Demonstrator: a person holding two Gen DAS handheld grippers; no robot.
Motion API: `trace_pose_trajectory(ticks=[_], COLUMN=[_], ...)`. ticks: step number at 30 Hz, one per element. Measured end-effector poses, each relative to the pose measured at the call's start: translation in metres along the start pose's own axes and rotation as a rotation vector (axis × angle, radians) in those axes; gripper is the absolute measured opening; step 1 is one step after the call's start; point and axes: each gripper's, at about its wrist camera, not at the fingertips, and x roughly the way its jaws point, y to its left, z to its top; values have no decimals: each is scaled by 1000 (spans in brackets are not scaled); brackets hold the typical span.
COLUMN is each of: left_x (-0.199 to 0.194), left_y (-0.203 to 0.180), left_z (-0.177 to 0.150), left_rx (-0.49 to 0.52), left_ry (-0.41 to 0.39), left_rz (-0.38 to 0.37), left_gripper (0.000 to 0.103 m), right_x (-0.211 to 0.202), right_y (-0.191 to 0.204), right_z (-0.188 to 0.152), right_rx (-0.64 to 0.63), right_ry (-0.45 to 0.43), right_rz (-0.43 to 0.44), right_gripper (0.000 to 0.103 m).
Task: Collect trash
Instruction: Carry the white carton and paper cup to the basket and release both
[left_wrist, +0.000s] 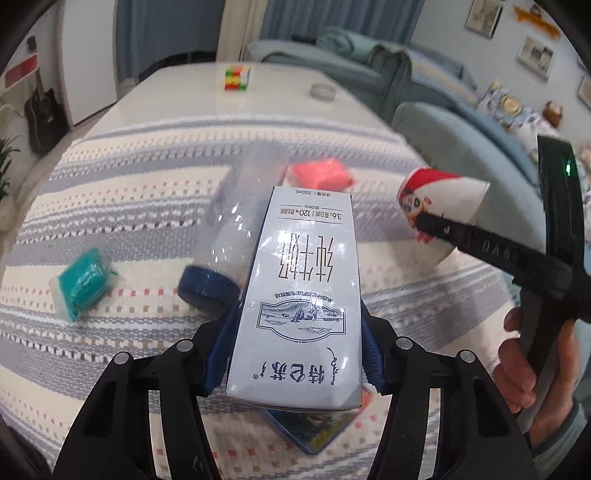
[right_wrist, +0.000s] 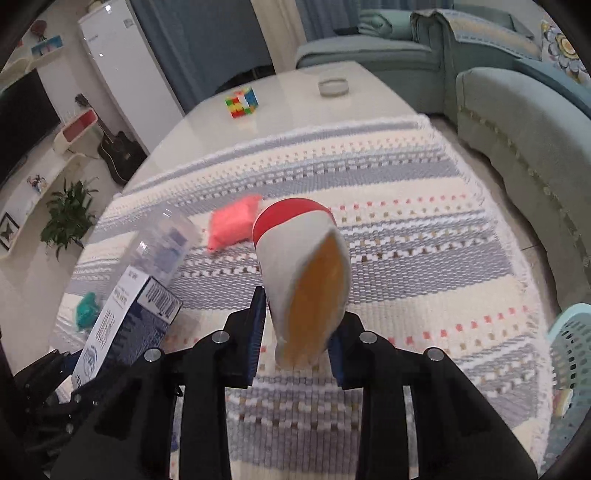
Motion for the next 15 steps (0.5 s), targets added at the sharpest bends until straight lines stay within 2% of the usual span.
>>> trace_pose_trajectory(ticks=[7,15], left_x=[-48,-75], left_y=[-39,-140], left_z=[21,43], left_rx=[55,190], left_ry=[-114,-184], left_rz=[-114,-243], left_gripper=[56,56], right_x=[-79,-185], right_y=[-17,-75], right_z=[4,3], right_rx=[5,65], right_ry=[-132,-273], right_rz=[-40,-163], right_gripper=[27,27])
